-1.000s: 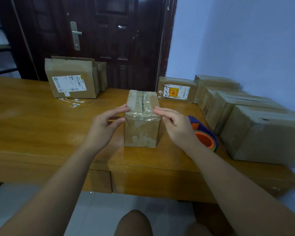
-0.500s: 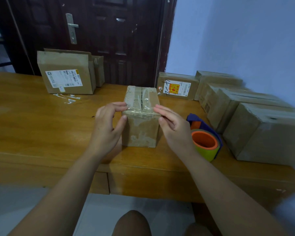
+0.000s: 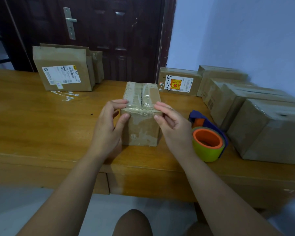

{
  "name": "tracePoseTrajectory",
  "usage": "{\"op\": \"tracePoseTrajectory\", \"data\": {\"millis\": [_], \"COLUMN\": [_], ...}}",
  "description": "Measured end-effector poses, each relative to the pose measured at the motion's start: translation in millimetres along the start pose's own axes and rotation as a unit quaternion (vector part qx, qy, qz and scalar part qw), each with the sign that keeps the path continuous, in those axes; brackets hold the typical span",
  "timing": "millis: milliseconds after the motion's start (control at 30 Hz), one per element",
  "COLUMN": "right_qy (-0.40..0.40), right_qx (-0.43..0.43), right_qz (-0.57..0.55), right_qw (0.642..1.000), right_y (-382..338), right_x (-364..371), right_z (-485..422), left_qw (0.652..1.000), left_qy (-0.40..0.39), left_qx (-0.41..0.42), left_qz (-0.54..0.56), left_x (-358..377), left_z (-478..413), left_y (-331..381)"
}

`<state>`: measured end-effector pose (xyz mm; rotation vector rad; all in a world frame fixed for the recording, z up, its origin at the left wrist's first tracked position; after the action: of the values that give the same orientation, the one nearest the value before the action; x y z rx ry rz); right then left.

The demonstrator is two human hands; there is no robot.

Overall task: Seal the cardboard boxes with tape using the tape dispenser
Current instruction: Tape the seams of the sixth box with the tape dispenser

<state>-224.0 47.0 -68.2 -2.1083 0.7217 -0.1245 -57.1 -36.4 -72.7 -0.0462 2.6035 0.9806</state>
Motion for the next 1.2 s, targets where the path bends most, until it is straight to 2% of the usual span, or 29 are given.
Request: {"op": "tracePoseTrajectory", "data": {"millis": [100,167,267,333,500,667,867,1000,1200], "right_qy": [-0.008,-0.018,0.006,0.028,0.002,-0.042,-0.081,-0.061,-0.017], "right_qx": [0.0,0.003,-0.007,0.006,0.063,0.081,0.09,0.089,0.066], "right_qz": [0.009,0.001,-0.007,-0.015,0.001,0.011,0.01,-0.001,-0.003], "right_qw": [1.0,1.0,1.0,0.999,0.998,0.996,0.993,0.994,0.998], "right_y": [0.2,0.3,-5.5,-10.0,-11.8,-16.1,-15.0,-11.1,-7.9], "right_x": [1.2,1.8,1.2,0.5,-4.5,-6.1,-8.6,-7.8,-4.6], "right_z": [0.2,1.3,1.3,-1.3,-14.2,-20.6,-15.2,-10.8,-4.5], "left_qw": [0.999,0.998,0.983,0.981,0.982,0.979,0.985,0.987,0.993], "left_qy": [-0.021,-0.005,0.024,0.029,0.026,-0.018,-0.038,-0.042,-0.004], "left_qx": [-0.019,-0.032,-0.141,-0.174,-0.177,-0.191,-0.156,-0.128,-0.09], "left_qz": [0.035,0.062,0.116,0.079,0.054,0.069,0.07,0.092,0.074], "left_x": [-1.3,-3.4,-4.7,-5.5,-8.8,-11.8,-12.3,-11.6,-8.6], "left_z": [0.9,-1.7,-8.0,-11.3,-11.8,-14.9,-12.4,-8.6,-4.9], "left_y": [2.8,5.6,8.2,14.5,17.5,14.4,10.3,4.9,6.8]}}
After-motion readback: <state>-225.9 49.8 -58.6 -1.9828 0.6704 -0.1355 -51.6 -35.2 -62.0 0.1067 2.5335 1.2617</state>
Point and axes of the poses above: each hand's wrist, its own z-axis away from the middle knuckle, its own x-axis out of the palm, y = z × x, the point moved 6 cm from there along -z, towards the middle knuckle, and after that the axes turned 7 degrees about -z, right-handed, at the moved point
